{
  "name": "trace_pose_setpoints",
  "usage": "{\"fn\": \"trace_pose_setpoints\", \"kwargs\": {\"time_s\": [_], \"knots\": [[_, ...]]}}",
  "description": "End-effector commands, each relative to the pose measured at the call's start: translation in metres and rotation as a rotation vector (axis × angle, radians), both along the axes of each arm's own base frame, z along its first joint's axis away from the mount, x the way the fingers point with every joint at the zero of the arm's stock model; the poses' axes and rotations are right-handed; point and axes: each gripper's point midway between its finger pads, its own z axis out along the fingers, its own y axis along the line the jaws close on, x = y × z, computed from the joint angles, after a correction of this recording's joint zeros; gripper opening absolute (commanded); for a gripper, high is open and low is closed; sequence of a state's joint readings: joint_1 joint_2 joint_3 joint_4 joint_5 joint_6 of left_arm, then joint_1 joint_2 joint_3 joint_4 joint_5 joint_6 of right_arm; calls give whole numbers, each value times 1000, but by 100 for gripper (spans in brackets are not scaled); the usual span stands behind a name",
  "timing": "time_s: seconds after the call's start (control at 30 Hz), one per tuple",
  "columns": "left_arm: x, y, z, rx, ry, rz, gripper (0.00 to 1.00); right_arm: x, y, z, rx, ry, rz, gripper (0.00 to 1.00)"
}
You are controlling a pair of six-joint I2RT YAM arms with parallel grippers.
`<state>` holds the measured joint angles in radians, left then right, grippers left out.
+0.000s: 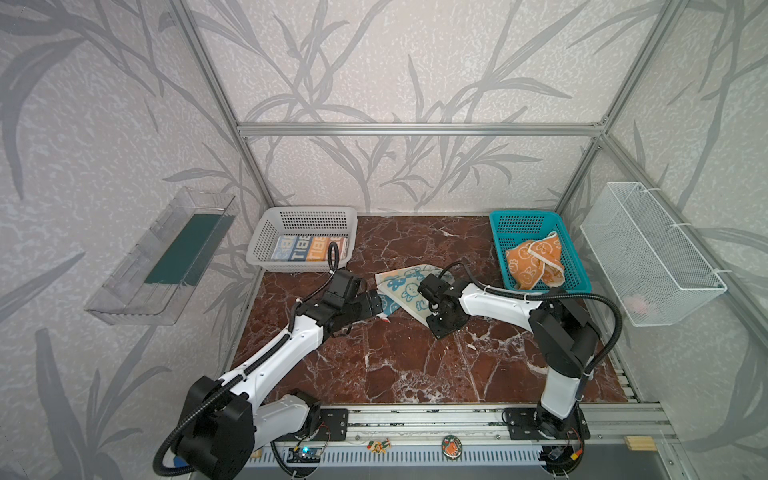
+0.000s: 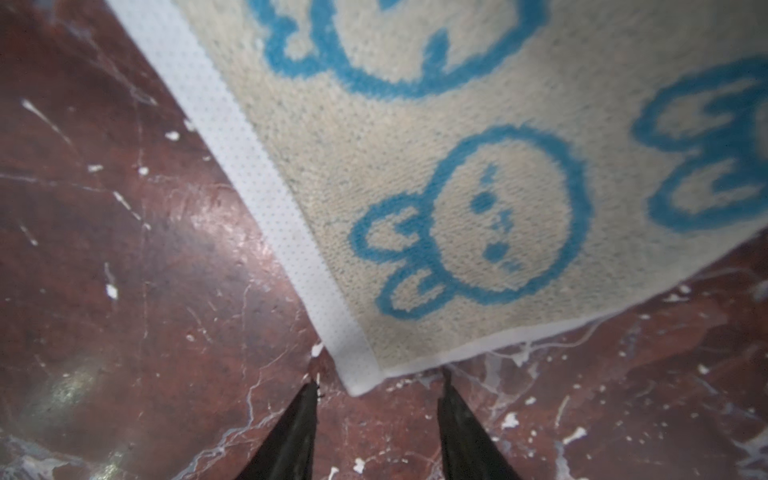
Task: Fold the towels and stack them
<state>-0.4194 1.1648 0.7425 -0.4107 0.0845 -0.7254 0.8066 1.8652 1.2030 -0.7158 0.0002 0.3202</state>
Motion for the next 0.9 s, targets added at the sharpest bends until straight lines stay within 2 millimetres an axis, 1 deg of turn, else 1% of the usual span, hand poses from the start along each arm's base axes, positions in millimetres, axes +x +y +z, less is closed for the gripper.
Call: {"fn": "trace_pose_setpoints", "kwargs": {"time_s": [0.0, 0.1, 0.17, 0.27, 0.4, 0.53, 0.63, 0.87], "knots": [[2, 0, 5, -4, -23, -9, 99, -5, -6, -9, -52, 26, 2, 48], [1, 1, 5, 5, -20, -11, 99, -2, -9, -14, -77, 19, 4, 46], [1, 1, 6, 5, -21, -13, 99, -2, -13, -19, -101, 25, 10, 43], [1, -1, 6, 0, -18, -28, 99, -2, -18, -26, -118, 36, 6, 34], [-1, -1, 5, 8, -12, -32, 99, 1, -26, -28, -120, 40, -7, 25], [-3, 2, 4, 19, -11, -32, 99, 6, -36, -27, -116, 40, -26, 18], [-3, 3, 4, 29, -10, -34, 99, 9, -45, -25, -114, 38, -41, 11], [-5, 5, 2, 42, -4, -36, 99, 13, -64, -14, -103, 21, -74, 5]]}}
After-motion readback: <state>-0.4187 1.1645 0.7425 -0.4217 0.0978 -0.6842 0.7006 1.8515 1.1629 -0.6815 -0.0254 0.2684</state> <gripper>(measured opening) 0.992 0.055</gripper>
